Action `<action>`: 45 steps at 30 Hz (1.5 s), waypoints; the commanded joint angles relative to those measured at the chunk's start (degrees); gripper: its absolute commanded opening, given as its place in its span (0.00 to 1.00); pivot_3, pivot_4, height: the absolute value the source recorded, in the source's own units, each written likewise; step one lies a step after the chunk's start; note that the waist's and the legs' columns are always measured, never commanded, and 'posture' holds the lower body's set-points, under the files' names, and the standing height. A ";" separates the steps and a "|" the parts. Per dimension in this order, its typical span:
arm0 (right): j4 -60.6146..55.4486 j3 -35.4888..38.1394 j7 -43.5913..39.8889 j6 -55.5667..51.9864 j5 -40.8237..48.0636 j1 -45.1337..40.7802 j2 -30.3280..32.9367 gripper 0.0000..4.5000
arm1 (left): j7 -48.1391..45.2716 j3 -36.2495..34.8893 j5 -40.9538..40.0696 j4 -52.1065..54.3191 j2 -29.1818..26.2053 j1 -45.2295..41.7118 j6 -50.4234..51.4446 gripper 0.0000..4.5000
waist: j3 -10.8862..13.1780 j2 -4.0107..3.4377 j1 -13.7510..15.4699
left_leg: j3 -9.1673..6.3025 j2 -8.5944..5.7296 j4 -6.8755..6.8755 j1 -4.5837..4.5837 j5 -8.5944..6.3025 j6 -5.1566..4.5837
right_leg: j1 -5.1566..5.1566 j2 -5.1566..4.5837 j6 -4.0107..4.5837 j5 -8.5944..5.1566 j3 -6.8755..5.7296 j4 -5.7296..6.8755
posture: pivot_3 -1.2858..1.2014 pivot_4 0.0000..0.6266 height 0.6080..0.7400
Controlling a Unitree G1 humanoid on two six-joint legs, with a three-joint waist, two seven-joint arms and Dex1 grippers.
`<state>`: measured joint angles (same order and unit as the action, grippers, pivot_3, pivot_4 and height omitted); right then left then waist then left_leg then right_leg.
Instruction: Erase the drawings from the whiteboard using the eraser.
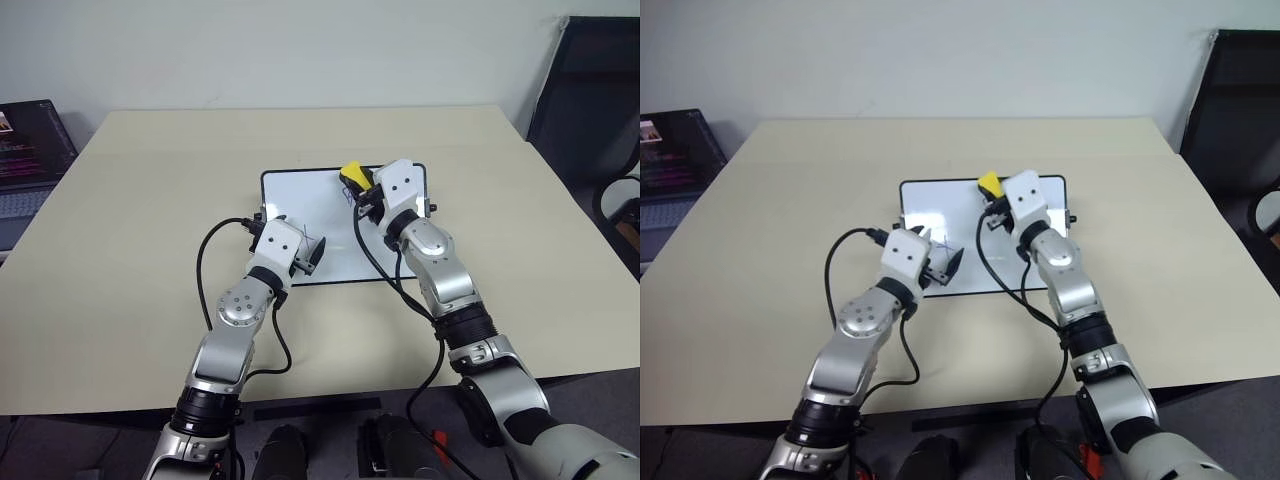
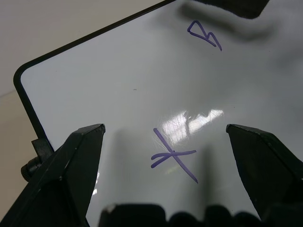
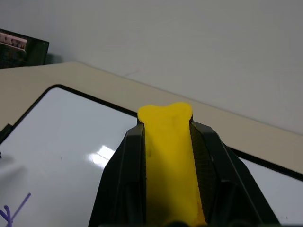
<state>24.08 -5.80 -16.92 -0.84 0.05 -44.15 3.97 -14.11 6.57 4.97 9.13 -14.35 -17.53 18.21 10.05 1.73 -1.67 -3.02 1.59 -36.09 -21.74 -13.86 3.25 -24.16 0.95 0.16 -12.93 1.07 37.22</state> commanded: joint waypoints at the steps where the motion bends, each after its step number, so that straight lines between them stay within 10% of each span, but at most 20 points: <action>1: -0.76 0.40 0.31 1.67 -0.37 -1.12 0.28 0.22 | 0.55 -0.66 0.43 1.32 -0.03 -0.96 -1.44 1.00 | 0.00 0.00 -0.01 | 0.00 0.01 0.00 0.00 0.00 0.00 | 0.00 0.00 0.00 0.00 0.00 0.00 | 0.52 0.24 1.00; 45: -6.83 -3.46 -1.00 -8.20 -5.32 6.29 2.90 0.22 | 0.47 -0.86 0.52 2.96 -0.25 0.11 0.07 1.00 | -0.01 0.01 0.07 | -0.02 -0.01 -0.06 0.11 0.00 0.00 | 0.06 0.00 0.00 0.00 0.00 0.13 | 0.52 0.24 1.00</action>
<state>18.15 -10.18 -18.46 -6.90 -4.90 -38.82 6.03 -14.14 6.27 5.32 9.49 -14.83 -16.52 18.60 10.04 1.74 -1.60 -3.04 1.59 -36.15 -21.61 -13.86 3.25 -24.09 0.95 0.16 -12.93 1.08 37.37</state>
